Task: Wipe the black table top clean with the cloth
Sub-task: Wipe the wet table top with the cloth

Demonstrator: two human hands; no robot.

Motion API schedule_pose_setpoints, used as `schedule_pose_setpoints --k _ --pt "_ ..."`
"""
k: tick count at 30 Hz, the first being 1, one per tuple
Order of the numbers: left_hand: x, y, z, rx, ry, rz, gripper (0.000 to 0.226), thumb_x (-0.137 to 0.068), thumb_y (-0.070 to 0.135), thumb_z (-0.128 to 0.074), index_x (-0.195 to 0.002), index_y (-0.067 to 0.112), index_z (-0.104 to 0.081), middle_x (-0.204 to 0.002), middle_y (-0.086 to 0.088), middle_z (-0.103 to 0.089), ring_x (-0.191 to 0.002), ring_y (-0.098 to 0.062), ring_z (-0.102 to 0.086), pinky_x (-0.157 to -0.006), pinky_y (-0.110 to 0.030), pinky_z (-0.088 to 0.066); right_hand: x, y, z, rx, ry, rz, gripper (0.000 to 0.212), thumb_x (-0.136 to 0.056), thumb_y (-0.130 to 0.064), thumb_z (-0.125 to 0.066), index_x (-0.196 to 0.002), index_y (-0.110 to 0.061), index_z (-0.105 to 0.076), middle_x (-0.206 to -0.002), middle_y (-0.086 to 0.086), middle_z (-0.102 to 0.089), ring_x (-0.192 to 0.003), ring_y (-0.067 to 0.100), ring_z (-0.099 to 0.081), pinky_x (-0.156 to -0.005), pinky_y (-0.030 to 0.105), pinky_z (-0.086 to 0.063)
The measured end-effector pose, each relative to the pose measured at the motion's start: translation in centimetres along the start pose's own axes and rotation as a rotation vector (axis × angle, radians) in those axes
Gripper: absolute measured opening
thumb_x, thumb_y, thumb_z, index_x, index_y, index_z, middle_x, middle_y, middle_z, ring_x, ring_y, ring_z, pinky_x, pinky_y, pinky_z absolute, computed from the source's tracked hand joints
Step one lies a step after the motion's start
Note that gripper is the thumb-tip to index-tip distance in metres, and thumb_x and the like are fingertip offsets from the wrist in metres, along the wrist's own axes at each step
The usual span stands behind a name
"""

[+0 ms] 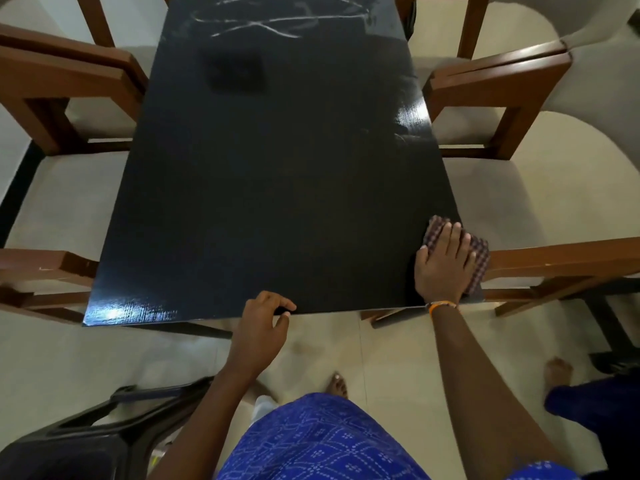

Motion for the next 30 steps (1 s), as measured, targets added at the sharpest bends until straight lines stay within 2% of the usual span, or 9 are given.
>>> schedule_pose_setpoints --k 2,4,9,11,14,16,20,25,30 --pt "0.0 -0.2 -0.2 0.009 -0.031 -0.001 0.018 -0.088 0.009 -0.054 -0.098 0.021 -0.064 -0.101 0.01 -0.051 -0.096 -0.006 -0.045 -0.072 -0.007 -0.032 2.2 -1.4 -0.3 -0.027 0.01 -0.034 0.066 -0.093 -0.033 -0.042 -0.149 -0.009 -0.016 -0.157 0.013 -0.019 -0.145 0.033 -0.016 -0.117 0.052 -0.014" --pt "0.0 -0.5 -0.2 0.047 -0.031 0.007 0.022 -0.087 0.002 -0.051 -0.095 0.021 -0.061 -0.101 0.007 -0.053 -0.096 -0.008 -0.048 -0.074 -0.01 -0.035 4.4 -4.0 -1.1 -0.048 -0.012 0.04 0.068 -0.092 -0.034 -0.043 -0.149 -0.011 -0.015 -0.158 0.011 -0.018 -0.146 0.032 -0.014 -0.118 0.05 -0.013" --pt "0.0 -0.6 0.8 0.119 0.093 0.039 0.033 -0.075 -0.017 -0.042 -0.081 0.014 -0.051 -0.086 -0.001 -0.05 -0.084 -0.019 -0.051 -0.07 -0.021 -0.038 10.9 -14.0 -3.8 -0.087 -0.122 0.411 0.069 -0.089 -0.035 -0.038 -0.15 -0.014 -0.014 -0.159 0.009 -0.014 -0.147 0.029 -0.008 -0.118 0.046 -0.002" --pt "0.1 -0.6 1.2 0.116 0.142 0.039 0.031 -0.074 -0.019 -0.042 -0.078 0.012 -0.048 -0.081 0.0 -0.048 -0.078 -0.02 -0.049 -0.067 -0.022 -0.036 13.6 -17.3 -4.5 -0.107 -0.164 0.592 0.067 -0.09 -0.035 -0.037 -0.15 -0.015 -0.015 -0.159 0.007 -0.016 -0.147 0.028 -0.011 -0.118 0.047 -0.003" --pt "0.2 -0.4 0.8 0.089 0.135 0.044 0.024 -0.081 -0.013 -0.044 -0.078 0.011 -0.047 -0.077 0.005 -0.046 -0.072 -0.016 -0.048 -0.062 -0.018 -0.035 15.4 -17.7 -4.8 -0.111 -0.191 0.827 0.063 -0.092 -0.036 -0.041 -0.149 -0.016 -0.022 -0.157 0.004 -0.023 -0.147 0.024 -0.015 -0.119 0.045 -0.012" --pt "0.2 -0.1 0.3 0.078 0.104 0.028 0.023 -0.081 -0.011 -0.046 -0.079 0.012 -0.049 -0.078 0.006 -0.048 -0.073 -0.011 -0.049 -0.063 -0.016 -0.036 15.2 -16.1 -4.6 -0.08 -0.189 0.92 0.064 -0.09 -0.037 -0.041 -0.149 -0.019 -0.023 -0.157 0.0 -0.024 -0.147 0.02 -0.014 -0.119 0.041 -0.01" --pt "-0.2 1.8 -2.3 0.041 -0.013 -0.035 0.023 -0.08 -0.007 -0.051 -0.087 0.014 -0.057 -0.088 0.002 -0.055 -0.081 -0.013 -0.052 -0.07 -0.016 -0.038 12.6 -10.8 -3.4 -0.033 -0.14 0.855 0.066 -0.087 -0.039 -0.043 -0.148 -0.023 -0.024 -0.156 -0.003 -0.026 -0.146 0.018 -0.018 -0.119 0.041 -0.01" --pt "-0.8 5.7 -5.8 0.037 -0.12 -0.117 0.022 -0.085 0.001 -0.05 -0.09 0.02 -0.06 -0.092 0.005 -0.056 -0.085 -0.007 -0.053 -0.071 -0.012 -0.039 7.9 -1.7 -1.5 0.019 -0.095 0.648 0.064 -0.09 -0.04 -0.039 -0.149 -0.024 -0.02 -0.157 -0.004 -0.024 -0.146 0.018 -0.016 -0.118 0.044 -0.017" --pt "-1.0 8.2 -8.0 0.053 -0.223 -0.148 0.02 -0.088 0.007 -0.051 -0.093 0.024 -0.06 -0.095 0.008 -0.056 -0.086 -0.003 -0.054 -0.071 -0.01 -0.04 3.9 5.6 -0.1 0.022 -0.082 0.401 0.064 -0.091 -0.042 -0.03 -0.15 -0.026 -0.013 -0.159 -0.002 -0.017 -0.147 0.02 -0.01 -0.12 0.044 -0.014"
Point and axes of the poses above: each hand's wrist, its own x-axis away from the middle knuckle, its own z-axis out of the back of the hand, y = z × x, the point moved 7 cm from there along -x, towards the middle knuckle
